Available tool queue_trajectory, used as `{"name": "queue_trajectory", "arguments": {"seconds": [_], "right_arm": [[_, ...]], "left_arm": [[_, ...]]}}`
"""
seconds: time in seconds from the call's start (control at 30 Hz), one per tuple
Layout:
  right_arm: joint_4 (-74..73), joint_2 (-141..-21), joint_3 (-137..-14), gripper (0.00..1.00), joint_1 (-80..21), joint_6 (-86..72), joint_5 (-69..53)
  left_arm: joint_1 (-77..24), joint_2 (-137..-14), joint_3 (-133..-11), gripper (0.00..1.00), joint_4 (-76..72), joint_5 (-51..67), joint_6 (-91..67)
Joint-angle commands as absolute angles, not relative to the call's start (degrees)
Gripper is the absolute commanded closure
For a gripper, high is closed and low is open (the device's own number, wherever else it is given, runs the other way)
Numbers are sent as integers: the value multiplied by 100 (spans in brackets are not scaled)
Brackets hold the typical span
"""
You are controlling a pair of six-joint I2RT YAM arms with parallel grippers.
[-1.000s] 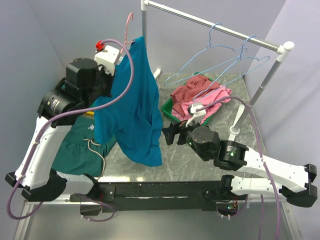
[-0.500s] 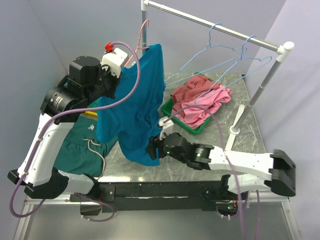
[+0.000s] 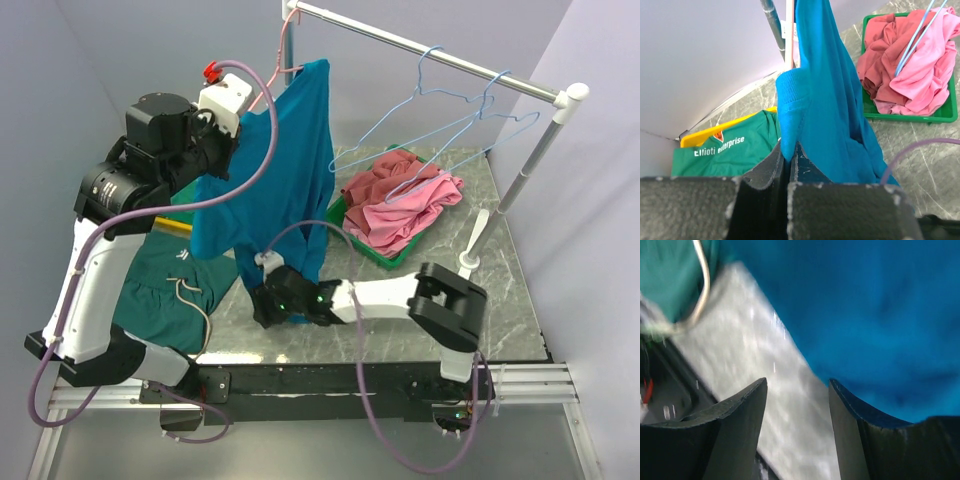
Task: Place the t-shirt on the hanger
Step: Place the hanger at the clothesline.
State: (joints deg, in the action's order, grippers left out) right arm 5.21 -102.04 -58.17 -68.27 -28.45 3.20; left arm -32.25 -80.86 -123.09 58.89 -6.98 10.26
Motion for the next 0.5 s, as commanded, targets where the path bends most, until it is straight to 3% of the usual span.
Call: {"name": "queue_trajectory", "arguments": {"seconds": [0.0, 0.47], "right_arm": [[660, -10642, -6722, 40, -6285, -2839, 281], [-237, -11935, -9244, 39, -4808, -3050, 1204]], "left_arm": [[-3190, -7981, -12586, 99, 5370, -580, 1160], [-3182, -7787, -11426, 99, 4720, -229, 976]]}}
